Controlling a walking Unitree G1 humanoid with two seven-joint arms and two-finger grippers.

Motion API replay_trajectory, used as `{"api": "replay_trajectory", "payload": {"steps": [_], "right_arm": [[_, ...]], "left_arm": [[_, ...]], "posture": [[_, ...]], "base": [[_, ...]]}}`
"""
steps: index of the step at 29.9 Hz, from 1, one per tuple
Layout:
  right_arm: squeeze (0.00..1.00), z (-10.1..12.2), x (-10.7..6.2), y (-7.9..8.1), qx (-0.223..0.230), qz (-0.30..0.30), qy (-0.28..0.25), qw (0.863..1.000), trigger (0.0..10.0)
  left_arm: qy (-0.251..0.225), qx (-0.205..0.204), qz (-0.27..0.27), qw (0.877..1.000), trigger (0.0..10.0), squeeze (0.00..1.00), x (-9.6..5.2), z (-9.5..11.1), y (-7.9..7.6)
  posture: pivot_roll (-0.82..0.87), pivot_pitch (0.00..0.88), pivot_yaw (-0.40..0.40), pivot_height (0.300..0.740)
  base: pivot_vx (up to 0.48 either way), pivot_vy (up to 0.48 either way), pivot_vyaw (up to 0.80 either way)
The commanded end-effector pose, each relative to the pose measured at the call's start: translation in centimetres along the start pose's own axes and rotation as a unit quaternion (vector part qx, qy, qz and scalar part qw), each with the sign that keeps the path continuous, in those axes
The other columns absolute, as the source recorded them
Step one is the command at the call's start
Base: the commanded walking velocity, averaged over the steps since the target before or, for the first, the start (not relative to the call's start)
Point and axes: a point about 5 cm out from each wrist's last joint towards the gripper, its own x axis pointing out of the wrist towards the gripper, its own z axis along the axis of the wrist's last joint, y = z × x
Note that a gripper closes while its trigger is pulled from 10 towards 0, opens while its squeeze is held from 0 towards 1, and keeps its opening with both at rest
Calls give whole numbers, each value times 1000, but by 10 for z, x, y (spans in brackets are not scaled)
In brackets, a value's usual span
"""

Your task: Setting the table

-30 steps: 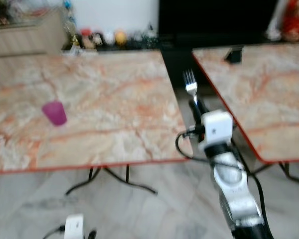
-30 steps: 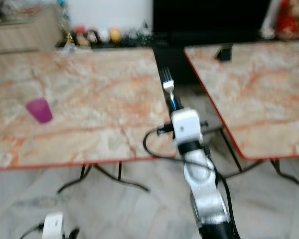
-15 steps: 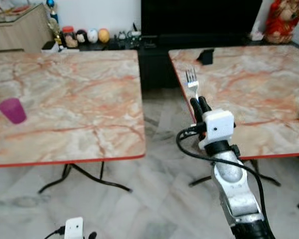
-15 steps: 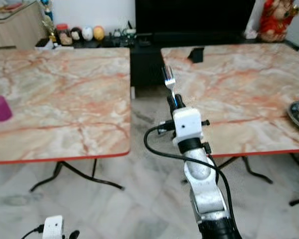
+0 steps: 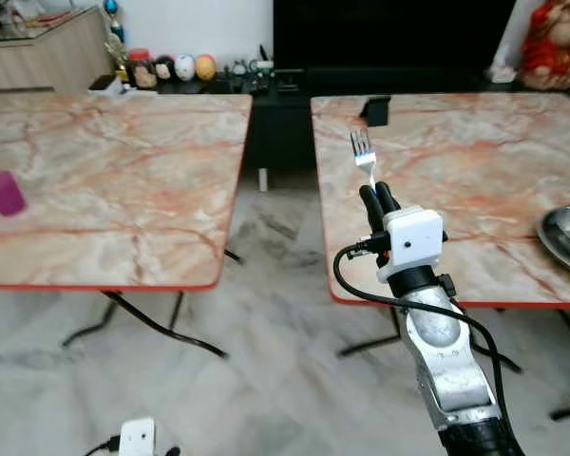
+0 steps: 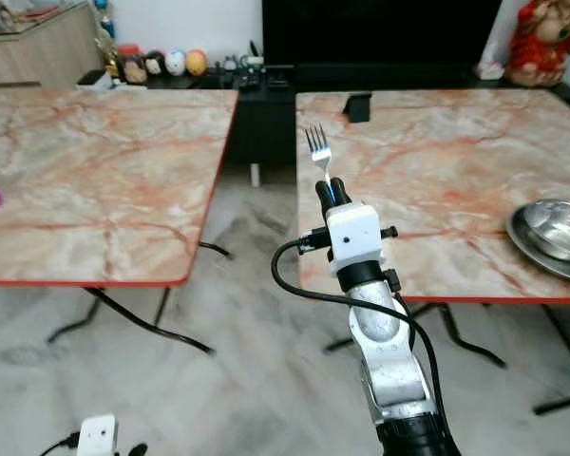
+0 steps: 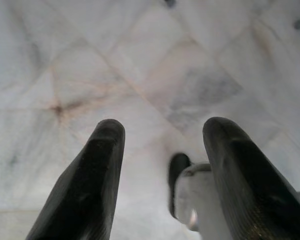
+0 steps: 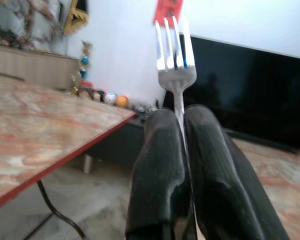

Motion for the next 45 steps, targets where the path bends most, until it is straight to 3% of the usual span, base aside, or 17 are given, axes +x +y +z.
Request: {"api": "replay_trajectory", "payload": {"steps": [1, 10, 28, 37, 45], "right_arm": [[0, 4, 3, -5, -3, -5, -6, 1000, 10000], [0, 3, 5, -5, 1, -9, -3, 1000, 10000], [0, 3, 6, -5, 6, -9, -2, 1000, 10000], [0, 3, 6, -5, 10, -12, -2, 1000, 10000], [0, 3, 6, -5, 14, -14, -3, 1000, 10000]], "left_arm": [[0, 2, 1, 1000, 10000, 0, 2, 5, 1], [1, 3, 4, 1000, 10000, 0, 3, 8, 2], [3, -14, -1, 1000, 10000, 0, 2, 4, -1], [5, -3, -3, 1000, 10000, 0, 2, 3, -1], [5, -1, -4, 1000, 10000, 0, 2, 3, 0]], "posture": [[-96, 0, 34, 740], [-95, 0, 36, 740], [-94, 0, 31, 740], [-97, 0, 33, 740], [-103, 0, 37, 740]], "base": [[0, -424, 0], [0, -422, 0], [0, 0, 0], [0, 0, 0], [288, 0, 0]]}}
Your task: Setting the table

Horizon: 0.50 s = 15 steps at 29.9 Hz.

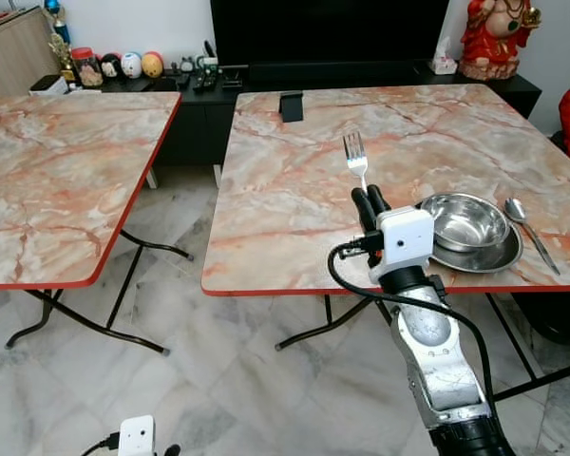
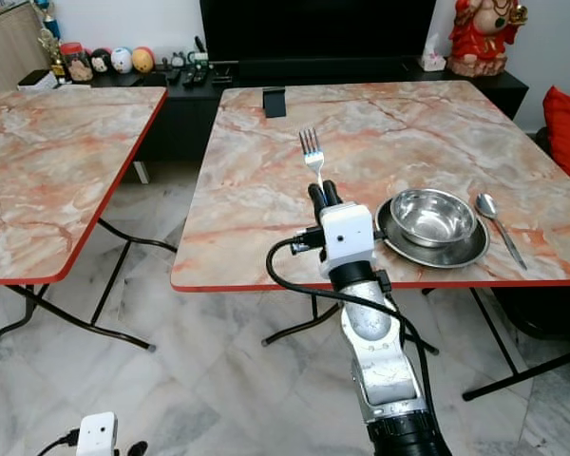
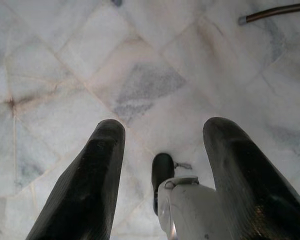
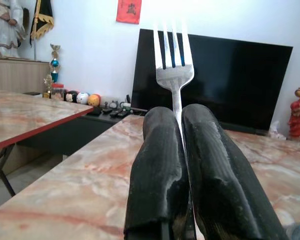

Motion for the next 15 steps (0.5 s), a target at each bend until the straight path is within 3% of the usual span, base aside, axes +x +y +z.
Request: {"api": "replay_trajectory", "payload": {"steps": [1, 15], "right_arm": [[0, 6, 4, 0, 3, -1, -12, 1000, 10000], [0, 7, 6, 1, 4, -1, -12, 1000, 10000]], "left_arm": [[5, 7, 0, 1000, 10000, 0, 0, -1, 3], [4, 5, 0, 1000, 10000, 0, 0, 0, 3]], "posture": [[-102, 0, 37, 740], [-101, 0, 34, 740]], "base": [[296, 0, 0], [310, 0, 0]]}}
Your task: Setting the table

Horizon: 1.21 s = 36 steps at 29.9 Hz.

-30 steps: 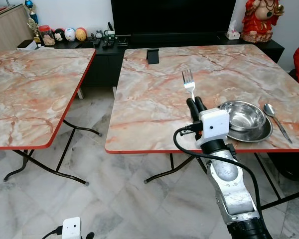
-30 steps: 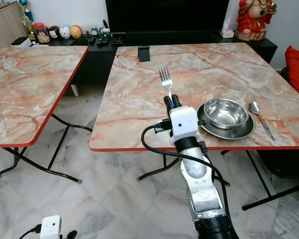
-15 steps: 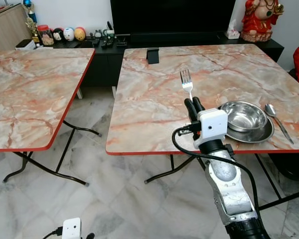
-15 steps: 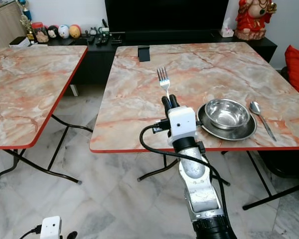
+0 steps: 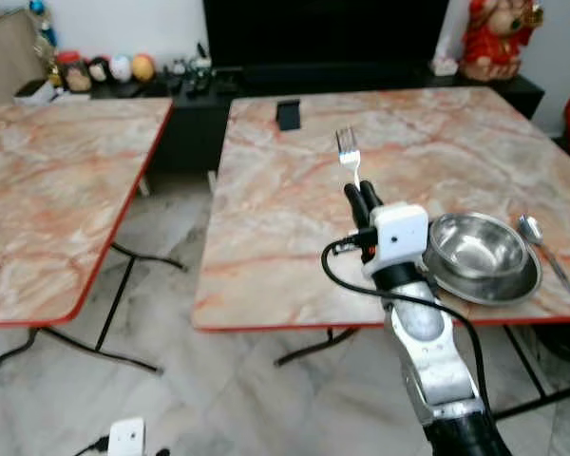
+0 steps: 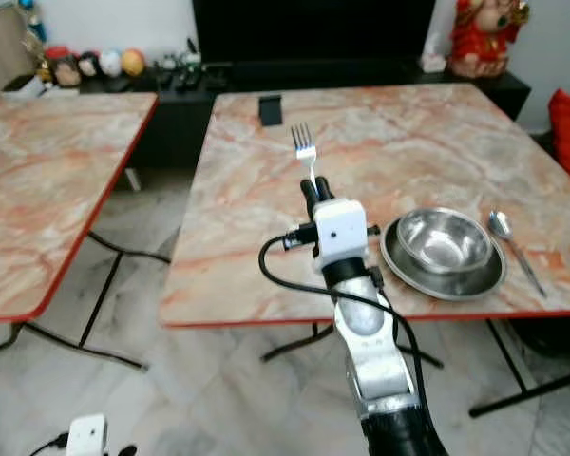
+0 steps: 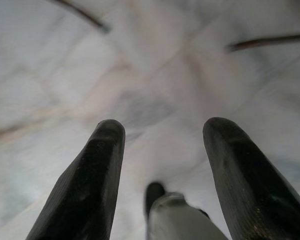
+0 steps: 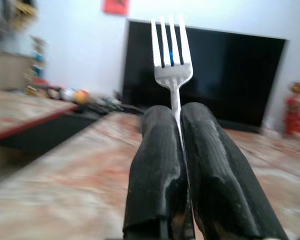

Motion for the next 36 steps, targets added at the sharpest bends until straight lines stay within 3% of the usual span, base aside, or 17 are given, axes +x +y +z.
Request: {"api": "replay_trajectory", "payload": {"steps": [1, 25, 36], "right_arm": [[0, 12, 6, 11, 13, 13, -23, 1000, 10000], [0, 12, 7, 12, 15, 14, -23, 1000, 10000], [0, 12, 7, 12, 14, 12, -21, 1000, 10000]], "left_arm": [[13, 7, 15, 1000, 10000, 0, -3, -7, 13], [12, 17, 12, 1000, 10000, 0, -3, -6, 13], [12, 20, 12, 1000, 10000, 0, -3, -6, 13]], "posture": [[-100, 0, 34, 740], [-101, 0, 34, 740], [-102, 0, 35, 740]], "base": [[315, 0, 0], [24, 0, 0], [0, -296, 0]]}}
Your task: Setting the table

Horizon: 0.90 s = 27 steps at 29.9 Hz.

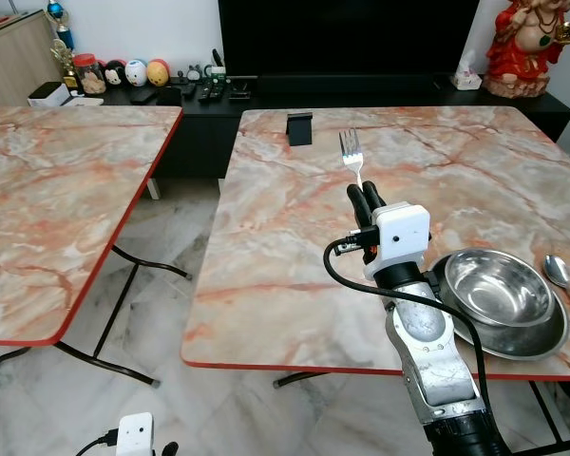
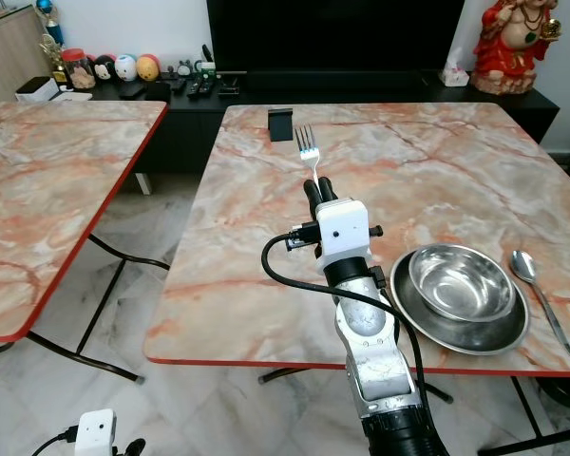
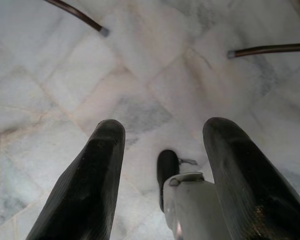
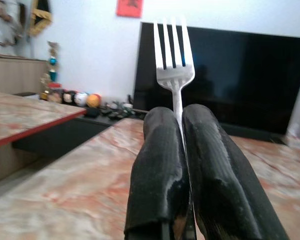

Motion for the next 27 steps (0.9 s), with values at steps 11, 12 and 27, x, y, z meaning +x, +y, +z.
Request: {"api": "replay_trajectory", "payload": {"steps": [11, 12, 27], "right_arm": [[0, 4, 2, -4, -4, -8, -5, 1000, 10000], [0, 4, 2, -5, -4, -9, -5, 1000, 10000], [0, -5, -4, -12, -4, -42, 21, 999, 10000]], "left_arm": [[9, 9, 0, 1000, 10000, 0, -1, -5, 1], [9, 9, -1, 1000, 10000, 0, -1, -5, 1], [8, 9, 0, 1000, 10000, 0, -1, -4, 1]], "posture": [[-103, 0, 34, 740], [-103, 0, 34, 740], [-106, 0, 39, 740]], "base": [[0, -320, 0], [0, -326, 0], [0, -326, 0]]}}
